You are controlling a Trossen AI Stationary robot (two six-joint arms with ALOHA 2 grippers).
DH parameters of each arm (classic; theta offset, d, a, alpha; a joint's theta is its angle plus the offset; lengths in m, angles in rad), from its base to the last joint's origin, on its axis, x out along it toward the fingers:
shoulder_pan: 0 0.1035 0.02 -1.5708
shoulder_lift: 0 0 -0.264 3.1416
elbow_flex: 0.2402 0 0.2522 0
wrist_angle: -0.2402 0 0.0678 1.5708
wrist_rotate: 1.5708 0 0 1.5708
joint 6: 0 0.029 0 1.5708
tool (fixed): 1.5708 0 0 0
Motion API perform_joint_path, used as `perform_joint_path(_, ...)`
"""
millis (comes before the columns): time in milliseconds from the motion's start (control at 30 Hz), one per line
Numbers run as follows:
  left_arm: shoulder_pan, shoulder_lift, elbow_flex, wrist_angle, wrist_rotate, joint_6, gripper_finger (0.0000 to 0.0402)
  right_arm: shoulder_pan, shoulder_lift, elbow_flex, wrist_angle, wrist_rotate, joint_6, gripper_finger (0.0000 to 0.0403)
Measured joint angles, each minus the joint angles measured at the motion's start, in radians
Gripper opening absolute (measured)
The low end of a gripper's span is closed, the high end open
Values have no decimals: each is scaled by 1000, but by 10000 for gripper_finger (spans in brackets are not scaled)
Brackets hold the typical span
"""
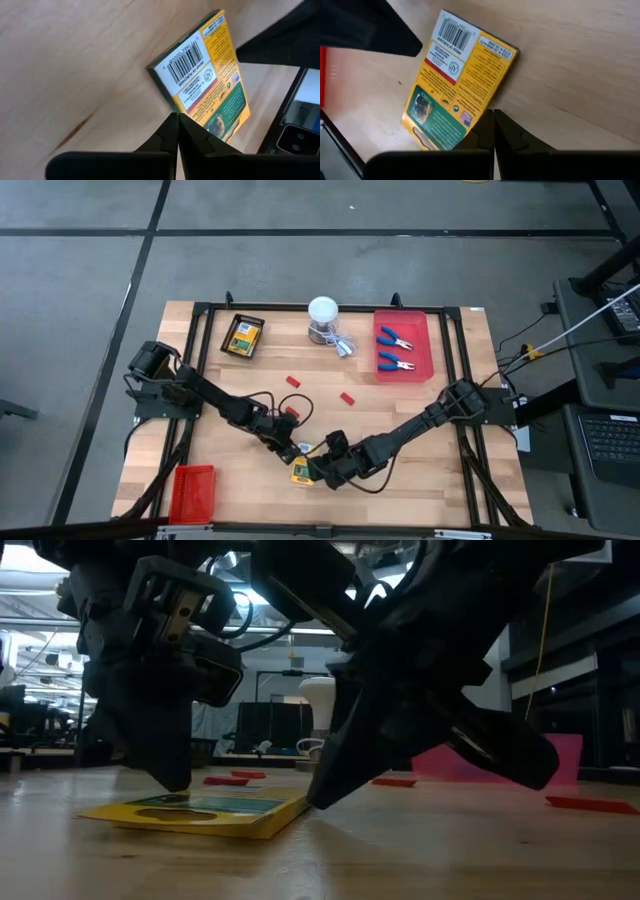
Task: Pick & Place School Supplies
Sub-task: Put the crayon box into the black bin
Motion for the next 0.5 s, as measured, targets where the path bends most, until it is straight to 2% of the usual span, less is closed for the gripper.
perform_joint_path(300,-1,12,0,-43,-24,-2,2,-6,0,0,13,4,-19,0)
perform_joint_path(500,0,52,2,44,3,-14,2,-5,0,0,35,11,-19,0)
